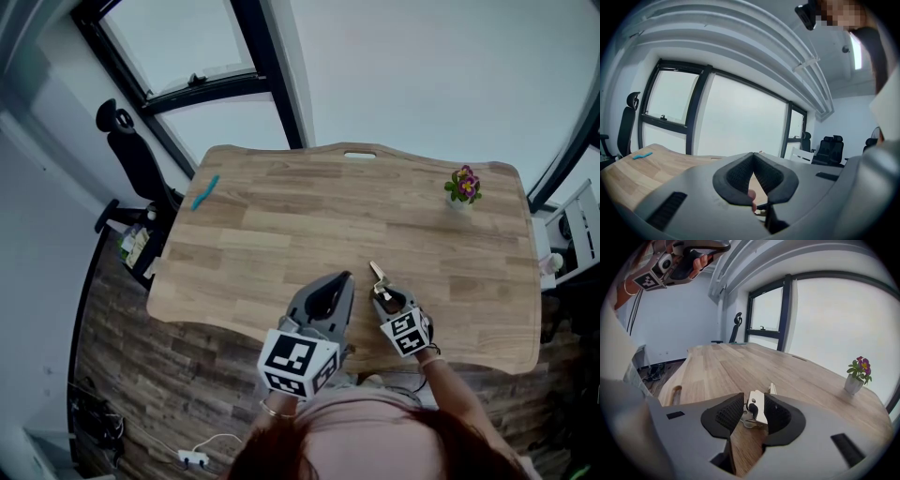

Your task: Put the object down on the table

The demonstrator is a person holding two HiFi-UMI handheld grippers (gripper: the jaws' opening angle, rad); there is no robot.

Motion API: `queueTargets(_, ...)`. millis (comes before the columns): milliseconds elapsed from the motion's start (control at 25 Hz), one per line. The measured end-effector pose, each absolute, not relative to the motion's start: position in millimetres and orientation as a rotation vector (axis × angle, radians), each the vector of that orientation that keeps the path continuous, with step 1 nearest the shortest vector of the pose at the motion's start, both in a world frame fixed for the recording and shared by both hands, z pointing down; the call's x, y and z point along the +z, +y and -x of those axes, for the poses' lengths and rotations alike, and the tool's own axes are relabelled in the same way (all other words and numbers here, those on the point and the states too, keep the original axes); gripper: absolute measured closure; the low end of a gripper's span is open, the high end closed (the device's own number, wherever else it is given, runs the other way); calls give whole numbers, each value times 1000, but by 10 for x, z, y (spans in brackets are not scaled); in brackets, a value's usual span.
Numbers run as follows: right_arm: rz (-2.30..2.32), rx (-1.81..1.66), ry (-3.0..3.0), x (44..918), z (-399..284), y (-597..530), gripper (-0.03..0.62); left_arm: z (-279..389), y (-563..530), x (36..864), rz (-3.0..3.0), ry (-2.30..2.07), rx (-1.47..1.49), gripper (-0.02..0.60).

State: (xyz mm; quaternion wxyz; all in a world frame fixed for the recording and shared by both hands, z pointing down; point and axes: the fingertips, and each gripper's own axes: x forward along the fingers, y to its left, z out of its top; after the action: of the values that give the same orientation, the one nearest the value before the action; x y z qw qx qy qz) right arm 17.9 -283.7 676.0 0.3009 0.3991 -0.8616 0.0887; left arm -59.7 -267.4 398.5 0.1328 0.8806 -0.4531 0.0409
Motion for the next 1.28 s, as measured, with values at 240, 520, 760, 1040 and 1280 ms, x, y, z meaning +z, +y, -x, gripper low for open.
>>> queueTargets(240, -1124, 252, -2319, 6560, -223, -2815, 473, 592, -2646, 3967, -2558, -1317, 111, 580)
queueTargets(520, -1231, 261, -2368, 6227, -325, -2808, 516, 603, -2613, 3950, -2560, -1332, 98, 580)
queueTargets(760, -1315, 256, -2403, 5900, -417, -2793, 544, 580, -2574, 3932, -2576, -1334, 102, 580)
queueTargets(1040, -1432, 264, -2447, 5547, -537, -2758, 570, 555, -2547, 3924, -2585, -1335, 103, 580)
queueTargets(1280, -1504, 279, -2456, 5322, -648, -2690, 580, 521, -2509, 3923, -2597, -1330, 109, 580)
